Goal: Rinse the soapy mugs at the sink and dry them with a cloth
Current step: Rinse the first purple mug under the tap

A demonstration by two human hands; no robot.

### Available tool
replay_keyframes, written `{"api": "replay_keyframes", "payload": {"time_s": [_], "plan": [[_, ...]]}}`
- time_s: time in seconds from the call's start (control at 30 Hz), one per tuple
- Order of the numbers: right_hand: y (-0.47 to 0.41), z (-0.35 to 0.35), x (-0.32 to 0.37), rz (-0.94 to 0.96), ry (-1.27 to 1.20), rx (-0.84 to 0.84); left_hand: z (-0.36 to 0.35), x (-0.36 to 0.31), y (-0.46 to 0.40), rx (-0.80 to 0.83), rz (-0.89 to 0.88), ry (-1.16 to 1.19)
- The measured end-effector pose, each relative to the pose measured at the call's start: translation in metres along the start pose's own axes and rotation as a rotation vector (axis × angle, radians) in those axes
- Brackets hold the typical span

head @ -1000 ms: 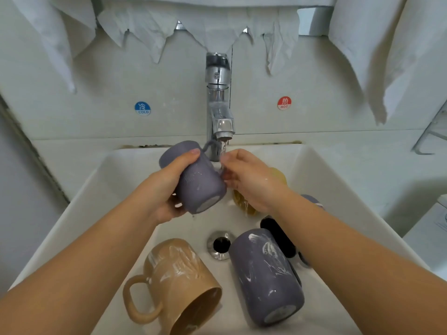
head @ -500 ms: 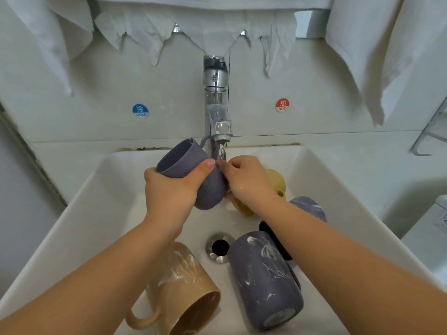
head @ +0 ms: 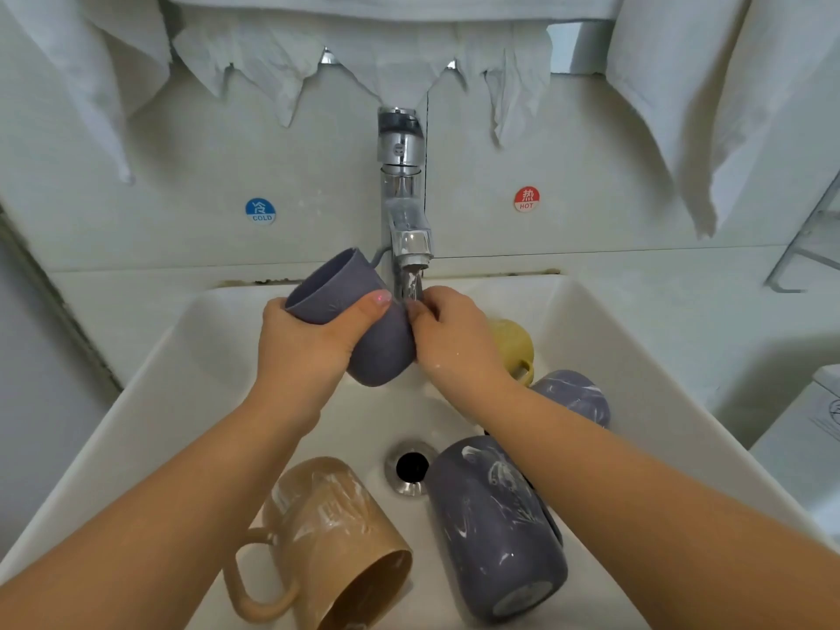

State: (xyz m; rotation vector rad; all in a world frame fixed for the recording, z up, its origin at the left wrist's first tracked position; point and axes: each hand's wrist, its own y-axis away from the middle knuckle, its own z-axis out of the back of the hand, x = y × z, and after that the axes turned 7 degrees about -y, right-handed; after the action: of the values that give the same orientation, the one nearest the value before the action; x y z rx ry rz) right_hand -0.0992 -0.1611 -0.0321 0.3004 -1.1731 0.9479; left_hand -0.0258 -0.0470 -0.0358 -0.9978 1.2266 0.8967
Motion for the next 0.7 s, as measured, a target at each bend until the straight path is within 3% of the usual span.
{"api": "replay_keyframes", "payload": {"time_s": [0.1,0.2,0.4,0.57,0.7], "plan": [[-0.003,0.004,-0.001,-0.017,-0.039,-0.069,-0.003,0.0,0.003,0.081,0.059,0.008],[-0.001,0.006,0.0,0.013,0.016,-0.029,-0.002,-0.001,0.002,0.069,0.088,0.022],[0.002,0.001,-0.001,-0.047,-0.021,0.049,-0.001,-0.001,0.002,0.016,-0.081,-0.094],[-0.005,0.002,-0.002,-0.2,-0.159,-0.035,-0.005,0.0,0.012,0.017,-0.209,-0.211],[-0.002,0.001,-0.002,-0.137,-0.127,-0.039,-0.003,-0.002,0.009,0.023,-0.173,-0.152]]}}
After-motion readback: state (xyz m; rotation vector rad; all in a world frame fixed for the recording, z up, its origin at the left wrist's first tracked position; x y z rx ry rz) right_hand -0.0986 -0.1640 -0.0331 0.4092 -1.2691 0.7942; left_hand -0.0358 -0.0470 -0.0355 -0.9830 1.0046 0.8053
